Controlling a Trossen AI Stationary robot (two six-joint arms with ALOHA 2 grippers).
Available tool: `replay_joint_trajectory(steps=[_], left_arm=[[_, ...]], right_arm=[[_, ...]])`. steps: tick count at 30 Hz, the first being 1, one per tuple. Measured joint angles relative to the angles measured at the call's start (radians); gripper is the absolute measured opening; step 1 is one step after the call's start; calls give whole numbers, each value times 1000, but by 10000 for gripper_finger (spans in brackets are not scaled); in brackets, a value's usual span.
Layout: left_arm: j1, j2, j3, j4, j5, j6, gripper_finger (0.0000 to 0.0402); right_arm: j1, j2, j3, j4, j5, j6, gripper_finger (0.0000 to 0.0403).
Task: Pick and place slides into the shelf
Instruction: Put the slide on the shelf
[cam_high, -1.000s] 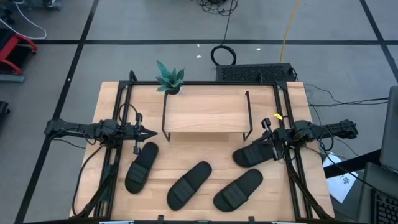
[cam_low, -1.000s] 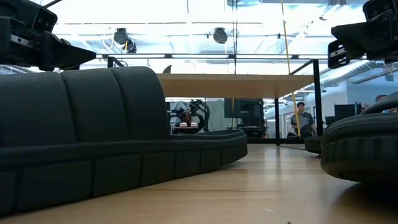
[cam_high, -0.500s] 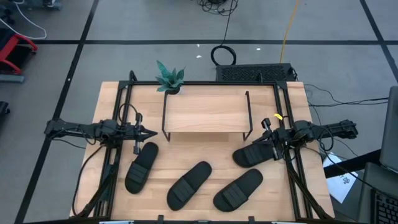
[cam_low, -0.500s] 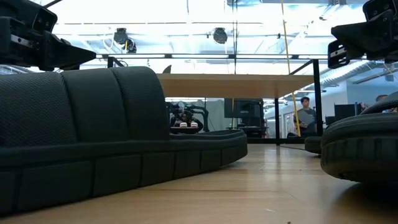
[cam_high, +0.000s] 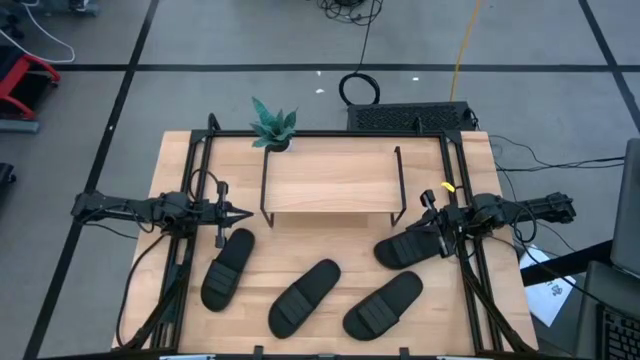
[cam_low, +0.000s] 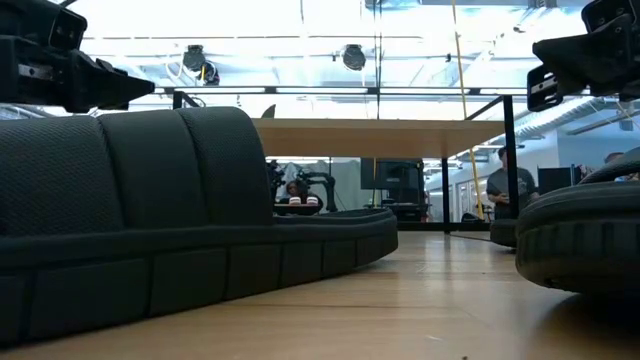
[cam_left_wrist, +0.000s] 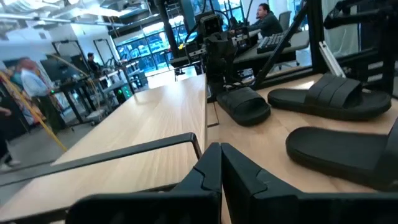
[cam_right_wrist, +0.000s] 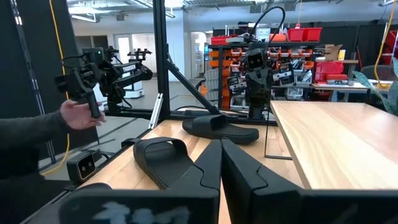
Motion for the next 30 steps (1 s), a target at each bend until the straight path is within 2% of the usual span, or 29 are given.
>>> replay_joint_trajectory(steps=[7,12,21,24,30], left_arm=[[0,0,0,1,0,-60,8],[0,0,0,49,1,-149,8],[0,1,0,124,0,-148,8],[0,1,0,119,0,-127,8],[0,1,0,117,0,-110,8]], right_arm=[[0,0,0,-12,0,1,0],[0,0,0,-8,0,-77,0],[0,0,15,63,15,-85,0],[0,1,82,-5,86,-79,0],[0,60,283,-282,226,-54,0]])
